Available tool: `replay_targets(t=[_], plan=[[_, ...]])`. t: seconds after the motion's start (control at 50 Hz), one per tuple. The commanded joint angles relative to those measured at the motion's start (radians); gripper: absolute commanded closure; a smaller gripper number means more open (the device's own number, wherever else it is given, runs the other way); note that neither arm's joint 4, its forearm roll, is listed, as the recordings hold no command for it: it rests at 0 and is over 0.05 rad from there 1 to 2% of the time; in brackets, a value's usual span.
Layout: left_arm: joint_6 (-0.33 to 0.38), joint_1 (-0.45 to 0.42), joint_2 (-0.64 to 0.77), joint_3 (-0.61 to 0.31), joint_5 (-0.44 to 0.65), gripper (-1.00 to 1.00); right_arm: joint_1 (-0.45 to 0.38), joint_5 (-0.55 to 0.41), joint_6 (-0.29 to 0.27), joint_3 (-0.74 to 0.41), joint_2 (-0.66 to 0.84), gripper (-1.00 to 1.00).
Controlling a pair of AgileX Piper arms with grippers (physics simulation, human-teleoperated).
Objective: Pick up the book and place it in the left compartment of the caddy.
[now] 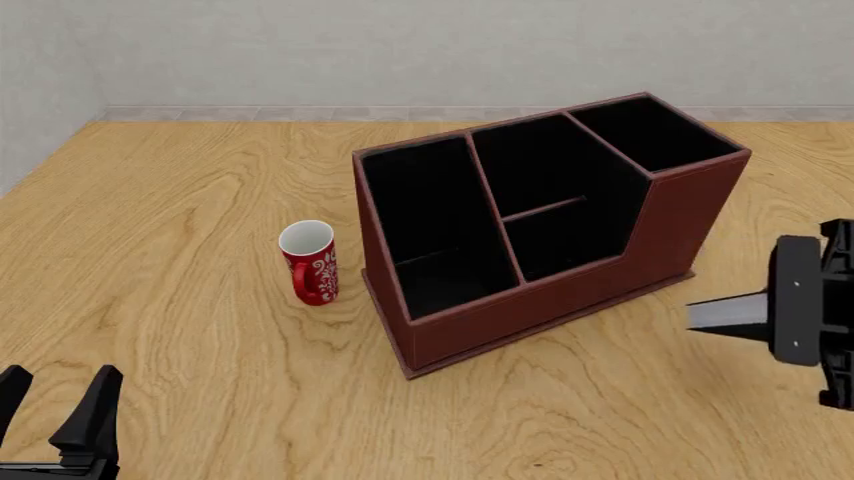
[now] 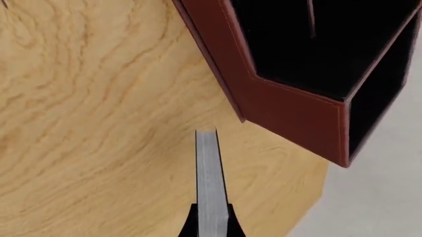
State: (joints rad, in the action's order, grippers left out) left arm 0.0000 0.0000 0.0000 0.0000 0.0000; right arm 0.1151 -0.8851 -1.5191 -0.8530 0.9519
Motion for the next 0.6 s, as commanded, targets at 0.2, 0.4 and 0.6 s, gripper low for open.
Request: replay_targets(t=[0.2,0.4,0.6], plan=[[0.000,0.000,0.000,0.000,0.000,-1.00,-0.126,-0.281,0.227,-0.164,-0.201,1.00],[0.000,0.000,0.000,0.000,0.000,-1.00,-0.230,-0.335,0.387,-0.240,-0.220,1.00],[0.000,0.000,0.000,0.000,0.000,-1.00,-0.331,-0.335,0.553,-0.317,-0.176,1.00]])
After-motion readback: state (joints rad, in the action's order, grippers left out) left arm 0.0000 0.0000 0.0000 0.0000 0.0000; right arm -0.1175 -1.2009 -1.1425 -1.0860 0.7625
